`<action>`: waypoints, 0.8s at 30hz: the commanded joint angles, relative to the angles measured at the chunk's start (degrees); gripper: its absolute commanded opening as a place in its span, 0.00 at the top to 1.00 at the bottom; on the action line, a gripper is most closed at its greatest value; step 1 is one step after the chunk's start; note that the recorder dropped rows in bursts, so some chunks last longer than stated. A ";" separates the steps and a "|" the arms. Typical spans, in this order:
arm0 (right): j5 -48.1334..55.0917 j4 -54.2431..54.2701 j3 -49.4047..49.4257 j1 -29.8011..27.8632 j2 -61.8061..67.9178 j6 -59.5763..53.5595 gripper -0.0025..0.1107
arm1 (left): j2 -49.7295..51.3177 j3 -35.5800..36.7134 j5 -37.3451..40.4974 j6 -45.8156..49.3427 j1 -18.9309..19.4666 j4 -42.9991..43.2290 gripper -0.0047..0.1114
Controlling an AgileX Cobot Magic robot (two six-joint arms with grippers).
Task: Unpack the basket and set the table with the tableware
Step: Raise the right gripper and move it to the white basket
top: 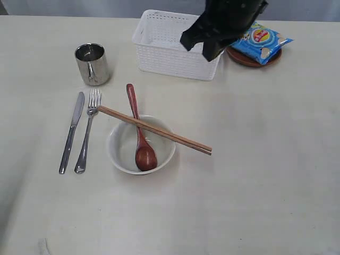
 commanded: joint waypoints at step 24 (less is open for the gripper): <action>-13.72 19.66 -7.21 -9.78 11.31 -33.77 0.52 | -0.21 0.16 -0.36 0.02 -0.06 -0.24 0.96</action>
